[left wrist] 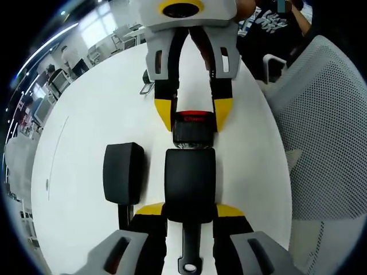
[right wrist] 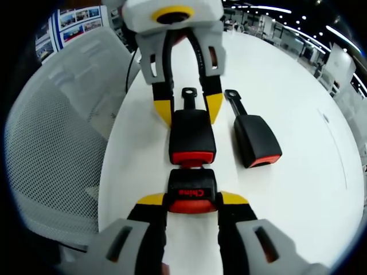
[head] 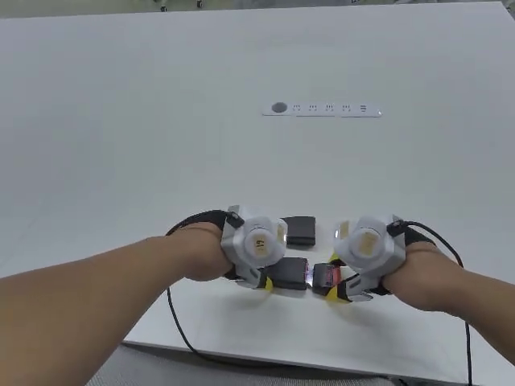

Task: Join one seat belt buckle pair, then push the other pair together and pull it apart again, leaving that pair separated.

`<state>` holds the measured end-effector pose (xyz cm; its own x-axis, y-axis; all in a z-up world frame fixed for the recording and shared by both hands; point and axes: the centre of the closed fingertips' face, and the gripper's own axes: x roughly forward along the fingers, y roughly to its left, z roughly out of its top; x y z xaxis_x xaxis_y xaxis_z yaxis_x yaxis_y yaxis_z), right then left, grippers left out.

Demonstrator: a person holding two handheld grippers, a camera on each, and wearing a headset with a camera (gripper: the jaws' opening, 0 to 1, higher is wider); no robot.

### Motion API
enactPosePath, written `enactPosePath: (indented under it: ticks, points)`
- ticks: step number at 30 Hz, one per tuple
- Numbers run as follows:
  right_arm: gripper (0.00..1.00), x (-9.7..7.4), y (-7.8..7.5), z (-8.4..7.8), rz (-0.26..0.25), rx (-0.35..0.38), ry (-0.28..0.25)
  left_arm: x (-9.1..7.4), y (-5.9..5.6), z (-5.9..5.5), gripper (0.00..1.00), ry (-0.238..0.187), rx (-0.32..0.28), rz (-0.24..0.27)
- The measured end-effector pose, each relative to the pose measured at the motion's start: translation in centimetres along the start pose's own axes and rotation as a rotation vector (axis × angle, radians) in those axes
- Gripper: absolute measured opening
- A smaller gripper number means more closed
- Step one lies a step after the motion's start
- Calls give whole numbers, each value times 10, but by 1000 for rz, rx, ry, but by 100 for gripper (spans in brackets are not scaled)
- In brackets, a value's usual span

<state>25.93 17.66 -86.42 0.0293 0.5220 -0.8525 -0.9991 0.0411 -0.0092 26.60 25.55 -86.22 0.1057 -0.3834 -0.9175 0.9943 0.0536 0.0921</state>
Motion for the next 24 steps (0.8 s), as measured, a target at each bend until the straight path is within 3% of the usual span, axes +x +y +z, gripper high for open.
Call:
enactPosePath:
  ticks: [6,13,17,24]
  points:
    - [34,0,0,0,-1,11,-21,0,0,0,30,-7,-9,3]
    - [35,1,1,1,0,14,-28,-1,-1,1,31,17,21,20]
    - [35,0,3,1,-4,-28,-35,-1,-1,1,32,26,22,20]
    - [36,-4,3,3,-22,22,-43,-5,-2,-1,32,43,43,29]
